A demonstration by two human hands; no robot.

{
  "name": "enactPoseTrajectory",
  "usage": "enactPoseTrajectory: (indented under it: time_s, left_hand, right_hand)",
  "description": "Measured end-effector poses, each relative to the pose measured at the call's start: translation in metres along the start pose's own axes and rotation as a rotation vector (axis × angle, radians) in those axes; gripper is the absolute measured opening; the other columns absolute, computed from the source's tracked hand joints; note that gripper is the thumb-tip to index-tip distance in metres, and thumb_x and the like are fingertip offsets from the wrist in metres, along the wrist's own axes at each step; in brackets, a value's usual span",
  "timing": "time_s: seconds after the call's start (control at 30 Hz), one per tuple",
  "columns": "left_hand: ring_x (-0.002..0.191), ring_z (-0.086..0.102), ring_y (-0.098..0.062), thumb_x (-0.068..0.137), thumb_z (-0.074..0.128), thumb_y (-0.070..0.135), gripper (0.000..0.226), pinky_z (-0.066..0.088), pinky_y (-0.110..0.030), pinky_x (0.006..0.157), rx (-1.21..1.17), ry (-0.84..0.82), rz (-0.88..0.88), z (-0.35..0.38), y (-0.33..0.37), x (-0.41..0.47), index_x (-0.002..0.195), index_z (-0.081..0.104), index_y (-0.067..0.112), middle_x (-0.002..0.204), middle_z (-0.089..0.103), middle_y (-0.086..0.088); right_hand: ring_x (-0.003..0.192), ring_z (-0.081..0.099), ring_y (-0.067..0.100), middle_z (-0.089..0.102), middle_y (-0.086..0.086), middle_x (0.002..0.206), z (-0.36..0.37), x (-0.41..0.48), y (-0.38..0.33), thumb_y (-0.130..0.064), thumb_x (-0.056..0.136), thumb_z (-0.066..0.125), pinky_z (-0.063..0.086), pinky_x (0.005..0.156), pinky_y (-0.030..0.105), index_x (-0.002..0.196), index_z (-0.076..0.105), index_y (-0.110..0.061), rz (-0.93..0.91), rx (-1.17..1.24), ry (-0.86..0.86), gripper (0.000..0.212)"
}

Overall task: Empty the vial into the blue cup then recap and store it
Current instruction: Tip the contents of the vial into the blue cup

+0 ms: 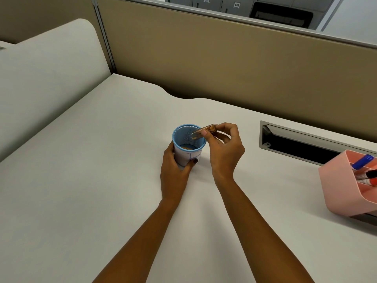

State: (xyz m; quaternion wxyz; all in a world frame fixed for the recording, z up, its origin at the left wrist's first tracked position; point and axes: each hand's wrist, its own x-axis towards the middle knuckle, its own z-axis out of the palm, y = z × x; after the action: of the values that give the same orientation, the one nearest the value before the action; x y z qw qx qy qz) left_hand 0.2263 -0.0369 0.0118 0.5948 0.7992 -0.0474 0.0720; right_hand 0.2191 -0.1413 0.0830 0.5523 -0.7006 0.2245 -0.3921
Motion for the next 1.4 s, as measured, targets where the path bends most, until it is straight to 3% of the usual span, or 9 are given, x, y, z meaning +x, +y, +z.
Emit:
enactPoseTrajectory:
  time_s: [0.27,0.43,0.73,0.87,0.97,1.1,1.17,1.33,1.4]
  left_hand:
    - [0.121,0.051,-0.023,0.077,0.074,0.025,0.068,0.039,-0.024,0.097,0.008,-0.012,-0.021,0.0011,0.0011,0.0005,0.134,0.039,0.012,0.136,0.052,-0.009]
    - [0.121,0.051,-0.022,0.076,0.074,0.025,0.068,0.039,-0.022,0.096,0.004,-0.012,-0.019,0.0004,0.0023,0.0002,0.134,0.040,0.012,0.136,0.052,-0.009]
    - [0.121,0.051,-0.022,0.076,0.074,0.027,0.069,0.041,-0.026,0.098,0.011,-0.015,-0.015,0.0002,0.0027,-0.0001,0.134,0.040,0.012,0.136,0.052,-0.008]
    - [0.120,0.051,-0.020,0.076,0.074,0.028,0.069,0.040,-0.022,0.096,0.005,-0.010,-0.014,0.0000,0.0029,-0.0004,0.134,0.040,0.013,0.136,0.053,-0.007]
    - [0.121,0.051,-0.020,0.076,0.075,0.027,0.069,0.040,-0.023,0.097,0.000,-0.013,-0.011,0.0002,0.0029,-0.0006,0.134,0.040,0.013,0.136,0.052,-0.007]
    - [0.120,0.051,-0.017,0.075,0.076,0.028,0.070,0.041,-0.021,0.096,-0.018,-0.010,-0.005,-0.0006,0.0026,-0.0006,0.134,0.040,0.014,0.136,0.052,-0.006]
    - [0.120,0.050,-0.018,0.074,0.076,0.028,0.071,0.040,-0.021,0.096,-0.013,-0.008,-0.004,-0.0002,0.0024,-0.0004,0.134,0.040,0.014,0.136,0.052,-0.006]
    - [0.120,0.051,-0.019,0.075,0.075,0.027,0.070,0.041,-0.023,0.097,-0.011,-0.009,0.006,0.0006,0.0015,-0.0002,0.133,0.040,0.013,0.135,0.052,-0.008]
    - [0.120,0.051,-0.020,0.075,0.075,0.026,0.069,0.041,-0.024,0.097,-0.013,-0.012,0.004,0.0009,0.0010,-0.0001,0.133,0.040,0.013,0.135,0.052,-0.008]
  right_hand:
    - [0.079,0.070,0.010,0.067,-0.001,0.097,-0.0004,-0.0017,-0.0021,-0.017,0.072,0.083,0.057,0.071,0.011,0.103,0.053,-0.016,0.004,0.032,0.013,0.043]
    - [0.081,0.069,0.011,0.069,0.002,0.098,-0.0013,-0.0013,-0.0003,-0.017,0.073,0.083,0.059,0.075,0.018,0.101,0.058,-0.011,-0.019,-0.007,-0.002,0.038]
    - [0.084,0.070,0.014,0.067,0.001,0.100,-0.0022,-0.0006,-0.0008,-0.016,0.072,0.083,0.054,0.071,0.008,0.103,0.055,-0.014,-0.022,0.004,0.011,0.041]
    - [0.086,0.069,0.015,0.069,0.003,0.100,-0.0017,-0.0011,0.0002,-0.017,0.073,0.082,0.059,0.076,0.019,0.102,0.058,-0.012,-0.064,-0.038,-0.007,0.039]
    - [0.083,0.069,0.011,0.066,0.000,0.102,-0.0026,-0.0011,-0.0014,-0.016,0.071,0.084,0.056,0.072,0.011,0.109,0.049,-0.018,-0.059,-0.004,-0.006,0.051]
    - [0.085,0.067,0.013,0.066,0.005,0.100,-0.0032,-0.0024,0.0009,-0.012,0.073,0.082,0.054,0.075,0.007,0.104,0.059,-0.009,-0.225,-0.122,-0.056,0.039]
    - [0.083,0.066,0.007,0.063,-0.001,0.101,-0.0031,-0.0036,-0.0010,-0.013,0.073,0.082,0.051,0.075,0.004,0.110,0.054,-0.010,-0.219,-0.105,-0.063,0.046]
    - [0.085,0.063,0.010,0.066,0.007,0.099,-0.0037,-0.0032,0.0016,-0.013,0.075,0.081,0.057,0.078,0.015,0.103,0.059,-0.007,-0.322,-0.180,-0.095,0.036]
    - [0.087,0.065,0.010,0.067,0.007,0.102,-0.0035,-0.0034,-0.0004,-0.012,0.075,0.081,0.056,0.079,0.012,0.108,0.054,-0.009,-0.304,-0.161,-0.103,0.043]
